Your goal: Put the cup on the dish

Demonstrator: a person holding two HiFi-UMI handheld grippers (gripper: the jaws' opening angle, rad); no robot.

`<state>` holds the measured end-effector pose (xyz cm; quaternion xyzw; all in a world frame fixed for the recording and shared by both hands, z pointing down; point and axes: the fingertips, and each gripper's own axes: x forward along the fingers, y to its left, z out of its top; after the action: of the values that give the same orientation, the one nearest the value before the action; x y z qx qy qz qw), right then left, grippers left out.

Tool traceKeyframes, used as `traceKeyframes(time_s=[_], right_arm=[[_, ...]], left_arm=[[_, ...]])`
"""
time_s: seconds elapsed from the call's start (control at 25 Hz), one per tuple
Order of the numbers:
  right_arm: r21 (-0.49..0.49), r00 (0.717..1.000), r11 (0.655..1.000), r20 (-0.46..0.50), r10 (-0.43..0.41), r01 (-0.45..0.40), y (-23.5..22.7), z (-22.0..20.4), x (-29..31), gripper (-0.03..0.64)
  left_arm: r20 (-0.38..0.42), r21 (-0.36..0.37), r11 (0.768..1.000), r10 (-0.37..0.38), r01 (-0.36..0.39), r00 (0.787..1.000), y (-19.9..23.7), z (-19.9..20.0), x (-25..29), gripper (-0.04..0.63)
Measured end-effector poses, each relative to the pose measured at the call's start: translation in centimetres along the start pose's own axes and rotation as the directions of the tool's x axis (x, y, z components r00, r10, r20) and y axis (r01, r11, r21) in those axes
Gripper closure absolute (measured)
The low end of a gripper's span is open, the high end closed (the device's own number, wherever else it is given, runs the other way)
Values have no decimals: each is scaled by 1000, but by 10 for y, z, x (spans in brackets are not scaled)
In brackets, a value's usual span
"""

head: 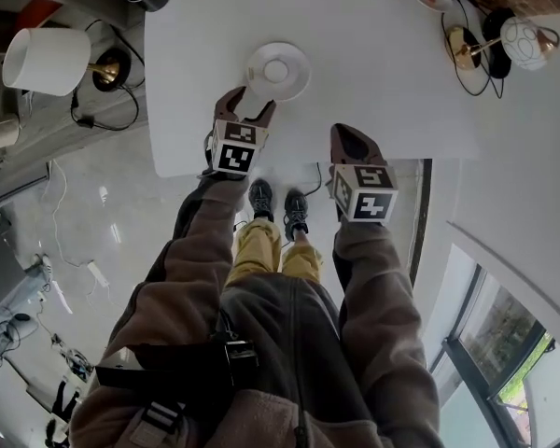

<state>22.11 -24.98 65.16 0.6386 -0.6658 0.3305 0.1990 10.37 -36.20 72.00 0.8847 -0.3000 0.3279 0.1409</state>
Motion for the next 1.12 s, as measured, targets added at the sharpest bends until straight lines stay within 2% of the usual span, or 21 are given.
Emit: traceKeyframes(time_s=[0.2, 0.4, 0.44, 0.48, 0.64, 0.72, 0.84, 0.88, 1.08, 1.12], right_arm=[[-7, 998, 1000, 56, 7, -7, 9, 21, -14, 617], [-55, 988, 998, 148, 38, -30, 31, 61, -39, 617], [-64, 984, 997, 171, 44, -33, 36, 71, -45, 617], [-70, 980, 997, 194, 50, -37, 41, 81, -53, 615], [-89, 958, 995, 277, 70, -47, 59, 113, -86, 617], [-110, 947, 993, 313, 78, -46, 65, 127, -103, 617], [-131, 929, 991, 360, 85, -40, 72, 146, -128, 617], [-134, 923, 990, 376, 86, -38, 74, 151, -136, 616], [-162, 875, 986, 474, 98, -23, 87, 191, -171, 617], [-173, 864, 985, 492, 103, -18, 90, 199, -179, 617]], left_arm=[[35, -30, 999, 36, -35, 999, 2, 11, -40, 324], [143, -22, 996, 88, -86, 986, 1, 51, -88, 325], [171, -20, 995, 100, -98, 980, 1, 61, -99, 360], [198, -21, 994, 112, -110, 974, 0, 70, -110, 391], [281, -37, 988, 155, -150, 947, -4, 102, -153, 391], [319, -43, 984, 177, -173, 931, -6, 118, -172, 440], [364, -53, 979, 201, -195, 909, -10, 137, -199, 453], [378, -60, 978, 210, -202, 902, -11, 141, -208, 491], [471, -77, 967, 251, -244, 846, -13, 181, -254, 588], [491, -79, 966, 254, -248, 833, -15, 190, -265, 589]])
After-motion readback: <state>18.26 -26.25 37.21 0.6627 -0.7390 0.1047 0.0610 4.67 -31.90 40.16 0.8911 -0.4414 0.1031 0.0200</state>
